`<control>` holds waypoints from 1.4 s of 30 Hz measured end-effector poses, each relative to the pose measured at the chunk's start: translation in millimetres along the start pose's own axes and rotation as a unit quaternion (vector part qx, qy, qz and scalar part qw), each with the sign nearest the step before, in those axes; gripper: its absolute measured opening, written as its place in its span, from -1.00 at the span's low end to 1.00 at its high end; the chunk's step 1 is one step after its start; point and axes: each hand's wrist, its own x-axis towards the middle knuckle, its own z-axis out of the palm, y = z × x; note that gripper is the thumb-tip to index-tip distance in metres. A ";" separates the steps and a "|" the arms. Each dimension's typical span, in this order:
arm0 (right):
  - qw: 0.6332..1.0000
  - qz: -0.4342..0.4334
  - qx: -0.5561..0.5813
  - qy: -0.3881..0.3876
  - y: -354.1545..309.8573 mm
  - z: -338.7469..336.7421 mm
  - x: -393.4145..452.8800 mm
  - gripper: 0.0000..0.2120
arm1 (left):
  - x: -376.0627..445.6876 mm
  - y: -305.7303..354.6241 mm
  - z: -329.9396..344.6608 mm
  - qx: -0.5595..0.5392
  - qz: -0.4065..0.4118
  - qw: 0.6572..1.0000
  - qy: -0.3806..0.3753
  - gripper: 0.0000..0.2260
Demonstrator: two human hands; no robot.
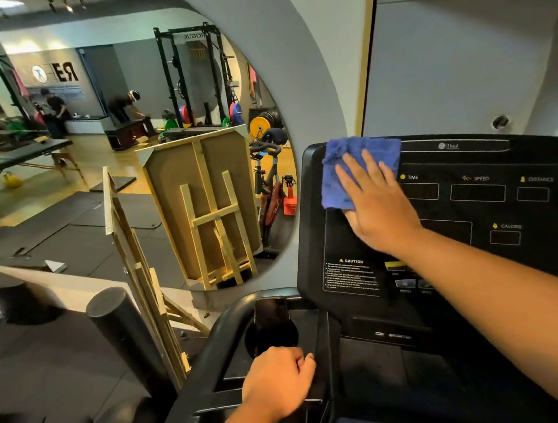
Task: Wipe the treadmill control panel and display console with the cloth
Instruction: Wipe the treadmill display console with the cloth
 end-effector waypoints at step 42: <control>0.999 -0.022 -0.021 -0.044 52.7 31.4 -178.2 -0.18 | -0.3 6.1 -2.9 0.022 -0.018 0.999 -0.032 -0.59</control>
